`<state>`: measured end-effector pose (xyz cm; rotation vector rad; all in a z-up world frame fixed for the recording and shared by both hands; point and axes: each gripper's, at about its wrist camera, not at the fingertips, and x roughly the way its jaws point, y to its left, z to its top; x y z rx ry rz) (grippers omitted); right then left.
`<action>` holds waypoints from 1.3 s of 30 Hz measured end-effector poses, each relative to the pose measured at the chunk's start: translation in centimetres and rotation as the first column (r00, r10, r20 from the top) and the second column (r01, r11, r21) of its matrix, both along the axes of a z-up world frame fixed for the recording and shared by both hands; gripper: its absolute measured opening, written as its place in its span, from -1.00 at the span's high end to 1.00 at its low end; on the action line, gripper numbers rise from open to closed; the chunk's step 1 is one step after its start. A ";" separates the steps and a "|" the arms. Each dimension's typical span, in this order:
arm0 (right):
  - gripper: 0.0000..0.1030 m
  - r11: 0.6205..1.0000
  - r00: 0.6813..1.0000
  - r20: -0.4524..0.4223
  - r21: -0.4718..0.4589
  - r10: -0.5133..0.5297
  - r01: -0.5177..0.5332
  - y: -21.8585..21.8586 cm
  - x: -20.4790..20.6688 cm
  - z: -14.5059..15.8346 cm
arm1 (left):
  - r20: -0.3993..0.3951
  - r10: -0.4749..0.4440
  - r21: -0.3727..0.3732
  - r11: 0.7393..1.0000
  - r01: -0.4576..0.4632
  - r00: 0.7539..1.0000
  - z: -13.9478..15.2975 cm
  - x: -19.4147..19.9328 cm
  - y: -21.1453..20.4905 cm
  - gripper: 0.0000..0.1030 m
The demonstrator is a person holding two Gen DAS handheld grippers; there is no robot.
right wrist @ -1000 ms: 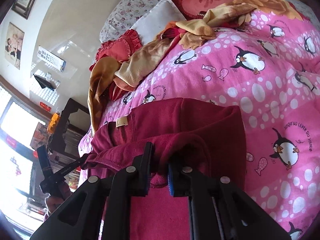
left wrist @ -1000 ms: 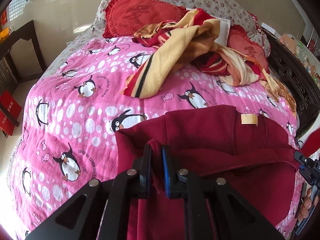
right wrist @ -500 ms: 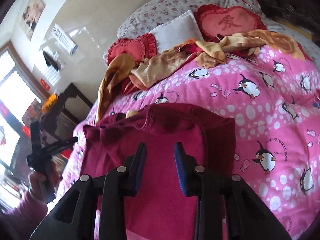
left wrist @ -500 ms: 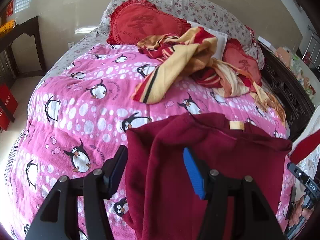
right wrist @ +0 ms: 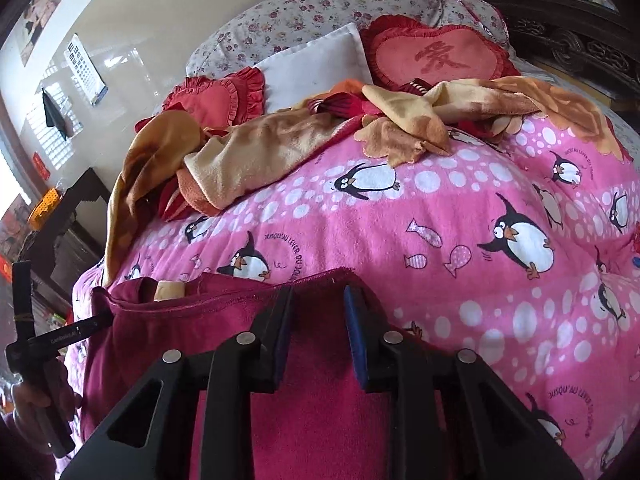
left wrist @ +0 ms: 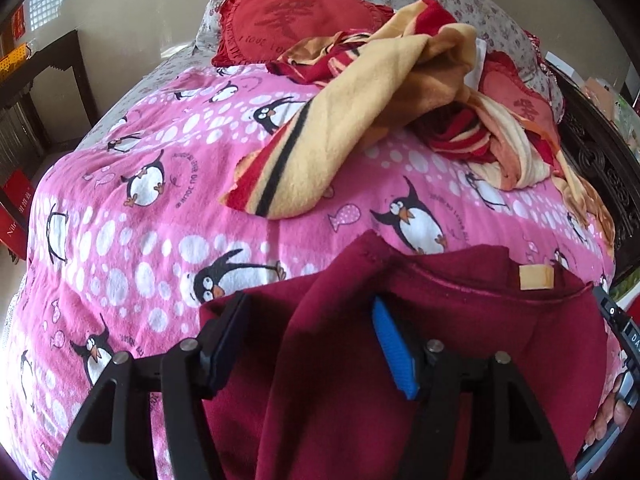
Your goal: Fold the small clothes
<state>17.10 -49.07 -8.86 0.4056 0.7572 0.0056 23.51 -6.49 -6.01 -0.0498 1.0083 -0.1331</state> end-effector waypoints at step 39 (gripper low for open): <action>1.00 0.994 0.977 -0.212 0.105 -0.020 0.043 0.6 -18.6 -2.8 | -0.114 -0.007 -0.011 1.000 0.006 0.993 -2.1 -16.8 7.9 -0.52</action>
